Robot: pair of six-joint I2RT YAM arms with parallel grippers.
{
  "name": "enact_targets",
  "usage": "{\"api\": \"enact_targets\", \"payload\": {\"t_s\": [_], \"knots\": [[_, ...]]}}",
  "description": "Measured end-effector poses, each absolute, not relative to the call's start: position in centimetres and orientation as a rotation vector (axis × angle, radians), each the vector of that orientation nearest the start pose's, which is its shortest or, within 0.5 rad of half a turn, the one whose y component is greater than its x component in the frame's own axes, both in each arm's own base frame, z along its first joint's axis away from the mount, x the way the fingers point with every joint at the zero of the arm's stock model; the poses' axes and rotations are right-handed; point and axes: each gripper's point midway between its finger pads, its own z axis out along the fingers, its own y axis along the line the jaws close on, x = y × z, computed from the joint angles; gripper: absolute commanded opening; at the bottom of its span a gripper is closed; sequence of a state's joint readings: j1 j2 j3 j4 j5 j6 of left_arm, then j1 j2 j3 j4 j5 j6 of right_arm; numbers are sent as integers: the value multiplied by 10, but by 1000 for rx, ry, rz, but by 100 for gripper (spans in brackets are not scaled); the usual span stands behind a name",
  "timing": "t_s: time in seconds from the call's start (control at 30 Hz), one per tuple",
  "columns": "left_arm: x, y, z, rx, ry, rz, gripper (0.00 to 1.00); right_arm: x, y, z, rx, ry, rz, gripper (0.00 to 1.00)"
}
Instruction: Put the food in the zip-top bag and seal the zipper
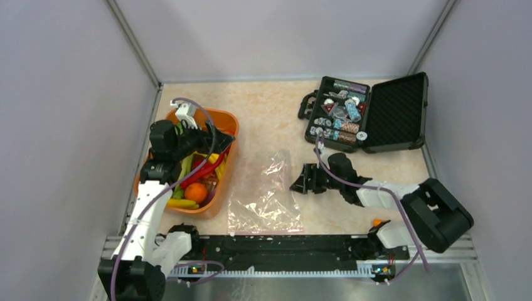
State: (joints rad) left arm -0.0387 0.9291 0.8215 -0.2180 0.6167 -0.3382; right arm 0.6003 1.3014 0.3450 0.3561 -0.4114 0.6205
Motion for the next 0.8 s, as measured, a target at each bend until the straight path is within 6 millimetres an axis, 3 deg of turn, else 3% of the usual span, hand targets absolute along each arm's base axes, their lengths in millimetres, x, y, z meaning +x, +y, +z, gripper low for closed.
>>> {"api": "enact_targets", "payload": {"t_s": [0.23,0.33,0.4,0.63,0.8], "knots": [[292,-124,256,144,1909,-838,99,238,278,50,-212,2320,1137,55],[290,-124,258,144,1906,-835,99,249,291,48,-206,2322,1173,34],[288,-123,259,141,1903,-828,99,254,296,47,-198,2324,1188,31],[286,-120,264,139,1884,-804,99,256,293,51,-201,2316,1157,5],[284,-123,265,153,1882,-820,99,264,283,72,-213,2250,1079,0]]}}
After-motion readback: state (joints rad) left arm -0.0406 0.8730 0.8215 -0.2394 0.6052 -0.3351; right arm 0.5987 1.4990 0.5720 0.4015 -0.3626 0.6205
